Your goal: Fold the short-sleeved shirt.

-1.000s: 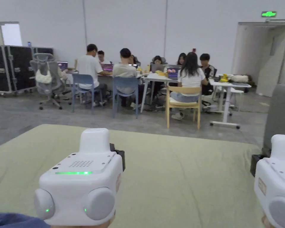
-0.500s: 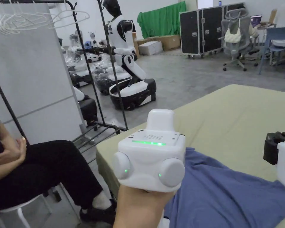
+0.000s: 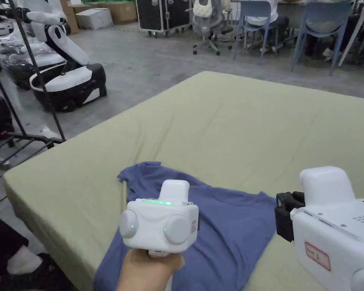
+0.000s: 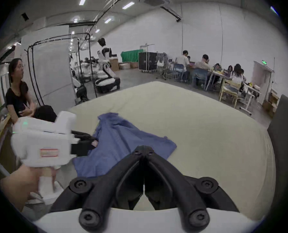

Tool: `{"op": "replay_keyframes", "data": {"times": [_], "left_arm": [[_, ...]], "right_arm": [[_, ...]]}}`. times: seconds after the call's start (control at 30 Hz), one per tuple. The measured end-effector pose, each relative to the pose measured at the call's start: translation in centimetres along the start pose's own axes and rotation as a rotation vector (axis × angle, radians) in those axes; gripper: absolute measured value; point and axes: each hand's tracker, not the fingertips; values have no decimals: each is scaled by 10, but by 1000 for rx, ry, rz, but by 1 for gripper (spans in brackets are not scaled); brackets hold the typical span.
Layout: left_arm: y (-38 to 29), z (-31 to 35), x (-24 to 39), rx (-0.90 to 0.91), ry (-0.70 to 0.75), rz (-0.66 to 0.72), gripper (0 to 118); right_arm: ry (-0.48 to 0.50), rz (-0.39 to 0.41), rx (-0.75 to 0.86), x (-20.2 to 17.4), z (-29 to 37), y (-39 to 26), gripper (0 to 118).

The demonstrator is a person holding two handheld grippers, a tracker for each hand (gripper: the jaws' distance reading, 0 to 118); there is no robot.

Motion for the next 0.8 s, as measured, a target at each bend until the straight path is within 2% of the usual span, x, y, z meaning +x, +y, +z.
{"op": "replay_keyframes", "data": {"times": [0.13, 0.3, 0.33, 0.37, 0.4, 0.43, 0.47, 0.53, 0.63, 0.7, 0.73, 0.77, 0.8], "left_arm": [[-10, -61, 9, -139, -23, -57, 0], [-17, -98, 12, -191, -44, -32, 0], [-17, -102, 13, -194, -54, -41, 6], [-17, -107, 17, -199, -49, -51, 47], [-18, -114, 21, -221, -33, -64, 105], [-20, -118, 21, -255, -26, -74, 118], [-22, -108, 26, -178, -41, -64, 118], [-23, -107, 35, -169, -40, -77, 118], [-27, -138, 25, -239, 21, -122, 118], [-40, -157, 28, -314, 102, -163, 112], [-44, -154, 23, -264, 36, -119, 102], [-40, -144, 20, -243, 29, -95, 72], [-35, -133, 19, -229, 24, -117, 28]], "right_arm": [[1, -18, -84, 7, -23, -11, 2], [-12, -6, -125, 8, -44, -18, 2], [-6, -10, -132, 9, -46, -19, 2], [0, -15, -139, 10, -48, -20, 2], [2, -16, -143, 11, -49, -21, 2], [1, -15, -147, 12, -49, -23, 2], [-3, -12, -152, 14, -50, -25, 2], [-17, -7, -160, 17, -50, -28, 2], [-32, -17, -174, 25, -47, -32, 2], [-43, -21, -178, 28, -42, -32, 2], [-48, -22, -177, 31, -39, -33, 2], [-57, -21, -173, 35, -33, -33, 2], [-64, -22, -167, 39, -28, -33, 2]]}}
